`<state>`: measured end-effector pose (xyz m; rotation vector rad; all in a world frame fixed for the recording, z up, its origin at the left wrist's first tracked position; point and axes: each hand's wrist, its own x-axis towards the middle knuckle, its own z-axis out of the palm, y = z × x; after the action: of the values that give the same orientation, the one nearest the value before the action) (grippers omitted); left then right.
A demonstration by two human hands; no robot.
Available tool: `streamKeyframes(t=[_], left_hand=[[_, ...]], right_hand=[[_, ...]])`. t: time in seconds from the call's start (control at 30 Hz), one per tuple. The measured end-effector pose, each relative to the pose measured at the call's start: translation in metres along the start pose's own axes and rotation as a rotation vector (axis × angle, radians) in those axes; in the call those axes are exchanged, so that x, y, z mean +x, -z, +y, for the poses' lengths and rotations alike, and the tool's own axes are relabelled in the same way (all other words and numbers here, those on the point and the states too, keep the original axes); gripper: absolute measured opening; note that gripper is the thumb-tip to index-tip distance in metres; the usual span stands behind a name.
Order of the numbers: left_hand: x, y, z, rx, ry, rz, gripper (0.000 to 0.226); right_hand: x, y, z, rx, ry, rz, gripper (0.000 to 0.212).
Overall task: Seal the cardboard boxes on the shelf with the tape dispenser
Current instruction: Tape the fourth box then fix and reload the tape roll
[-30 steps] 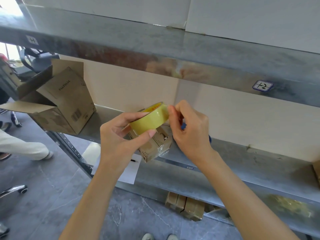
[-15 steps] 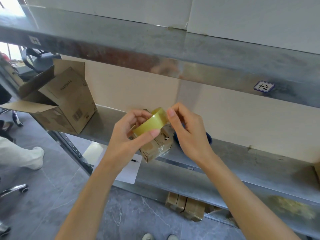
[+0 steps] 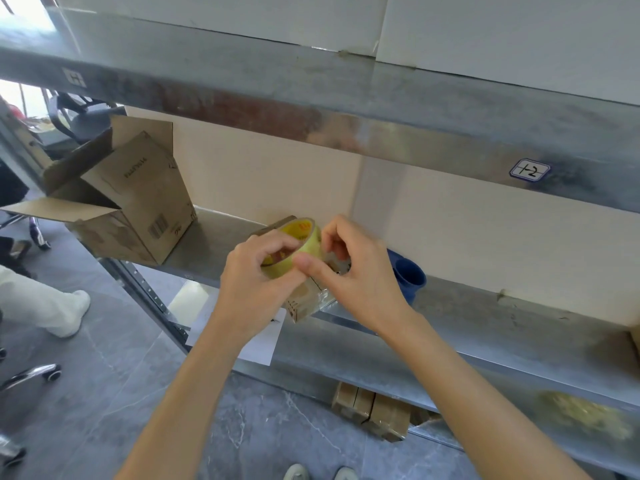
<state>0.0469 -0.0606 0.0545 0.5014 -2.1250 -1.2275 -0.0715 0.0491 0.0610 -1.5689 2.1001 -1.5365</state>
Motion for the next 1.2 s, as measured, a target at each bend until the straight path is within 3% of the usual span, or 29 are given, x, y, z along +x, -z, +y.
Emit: streamKeyframes(t=[0.07, 0.3, 0.47, 0.67, 0.87, 1.1, 1.2], left_hand=[[0.000, 0.003, 0.001, -0.063, -0.016, -0.060, 0.004], [0.000, 0.008, 0.004, -0.157, -0.017, -0.137, 0.010], [-0.002, 0.006, 0.002, -0.262, 0.010, -0.108, 0.009], [-0.003, -0.002, 0.003, -0.387, 0.012, -0.012, 0.016], [-0.006, 0.003, 0.003, -0.449, 0.031, -0.004, 0.012], [-0.003, 0.010, 0.003, -0.508, 0.014, -0.075, 0.006], [-0.002, 0.012, -0.003, -0.521, 0.005, -0.092, 0.022]], right_hand=[[0.003, -0.003, 0.003, -0.015, 0.023, 0.022, 0.046], [0.006, -0.006, 0.014, -0.086, 0.080, 0.021, 0.036], [0.008, -0.009, 0.017, -0.121, 0.134, 0.059, 0.030], [0.012, -0.015, 0.012, -0.107, 0.188, 0.228, 0.027], [0.013, -0.008, 0.011, -0.107, 0.241, 0.251, 0.028], [0.010, -0.004, 0.005, 0.272, -0.048, 0.218, 0.028], [0.009, 0.000, 0.001, 0.420, -0.128, 0.192, 0.027]])
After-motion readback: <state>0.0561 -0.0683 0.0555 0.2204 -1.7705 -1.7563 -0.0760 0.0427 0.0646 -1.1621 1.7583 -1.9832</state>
